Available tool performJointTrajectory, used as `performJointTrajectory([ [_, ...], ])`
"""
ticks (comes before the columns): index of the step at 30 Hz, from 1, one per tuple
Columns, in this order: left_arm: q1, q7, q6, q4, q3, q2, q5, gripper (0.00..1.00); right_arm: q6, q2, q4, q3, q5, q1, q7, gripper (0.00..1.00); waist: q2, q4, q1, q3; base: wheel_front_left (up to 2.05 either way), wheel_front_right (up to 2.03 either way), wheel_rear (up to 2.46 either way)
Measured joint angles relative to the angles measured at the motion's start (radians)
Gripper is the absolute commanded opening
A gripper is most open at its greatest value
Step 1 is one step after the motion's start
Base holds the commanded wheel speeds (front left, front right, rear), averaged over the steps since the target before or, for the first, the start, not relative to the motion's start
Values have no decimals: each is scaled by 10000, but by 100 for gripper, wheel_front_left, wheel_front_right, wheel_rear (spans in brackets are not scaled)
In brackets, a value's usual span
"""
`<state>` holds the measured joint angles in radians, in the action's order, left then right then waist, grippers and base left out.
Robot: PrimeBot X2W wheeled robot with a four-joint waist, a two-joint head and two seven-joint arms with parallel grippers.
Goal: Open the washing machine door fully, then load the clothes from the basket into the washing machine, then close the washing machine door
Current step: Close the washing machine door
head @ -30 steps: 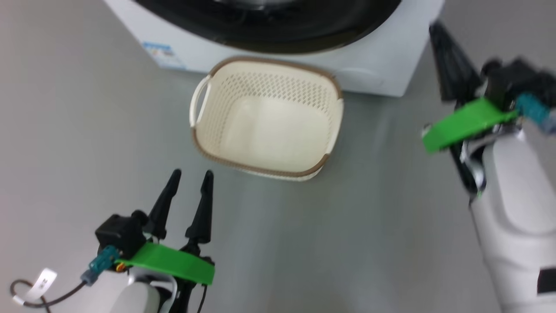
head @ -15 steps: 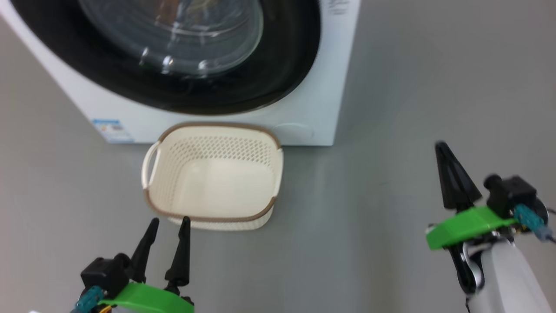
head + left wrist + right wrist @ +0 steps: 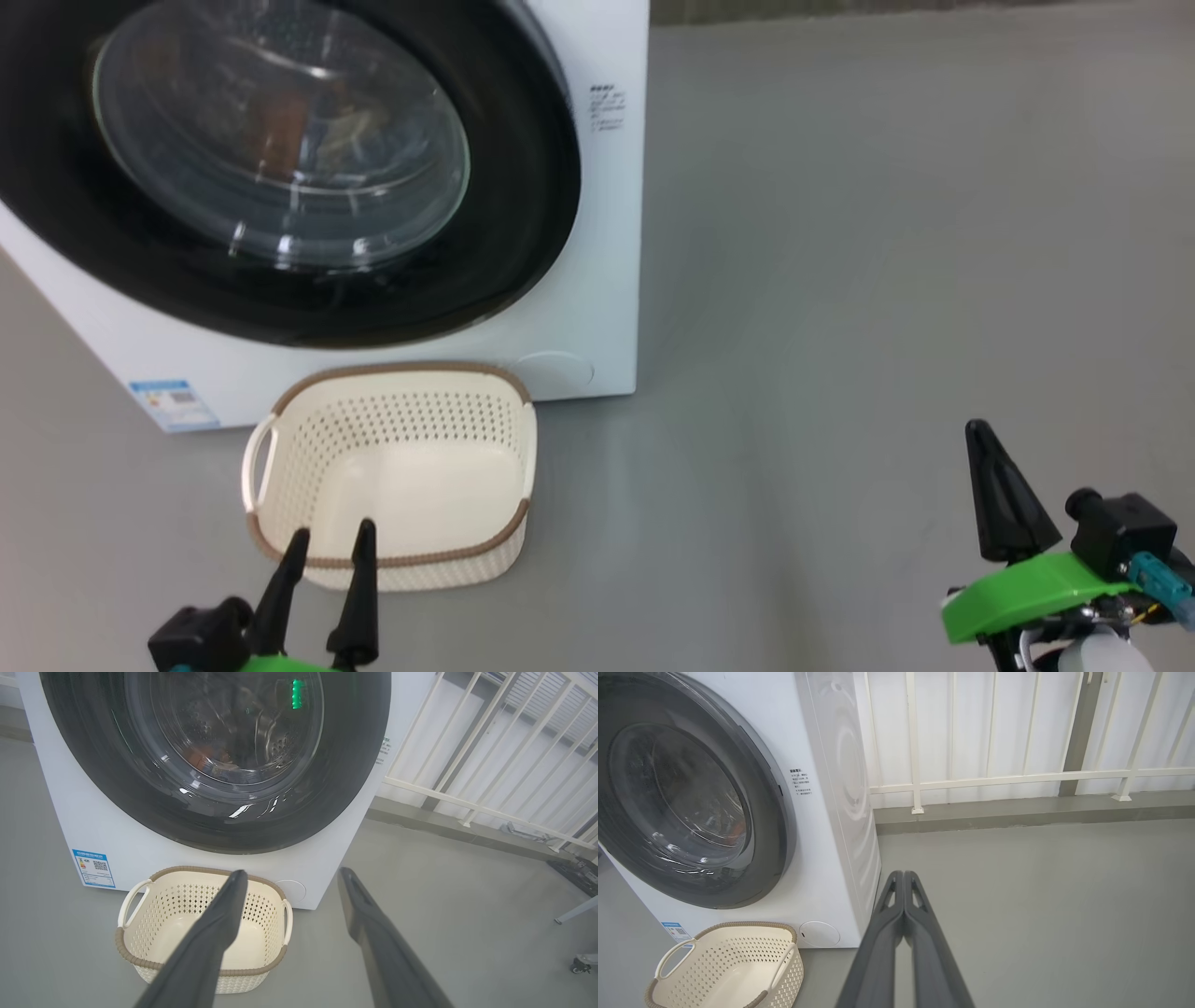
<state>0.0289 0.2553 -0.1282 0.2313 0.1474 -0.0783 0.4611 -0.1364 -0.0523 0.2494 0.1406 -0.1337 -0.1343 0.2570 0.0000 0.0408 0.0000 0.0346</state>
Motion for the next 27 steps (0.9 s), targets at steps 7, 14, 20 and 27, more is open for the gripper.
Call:
performJointTrajectory([
  [7,-269,0,0,73,-198,65,-113,100,0,29,-222,107,-483,627,0,100,0,-332,0,-445,0,0,0],
  [14,-337,0,0,52,-359,90,-380,100,0,54,-265,59,-598,903,-2,100,0,-443,0,-610,0,0,0],
  [20,-343,0,0,-59,-652,178,-531,100,0,56,-320,50,-596,903,-2,100,0,-412,0,-627,0,0,0],
  [27,-350,0,0,21,-740,267,-610,100,0,56,-330,8,-347,908,-2,100,0,-323,0,-677,0,0,0],
])
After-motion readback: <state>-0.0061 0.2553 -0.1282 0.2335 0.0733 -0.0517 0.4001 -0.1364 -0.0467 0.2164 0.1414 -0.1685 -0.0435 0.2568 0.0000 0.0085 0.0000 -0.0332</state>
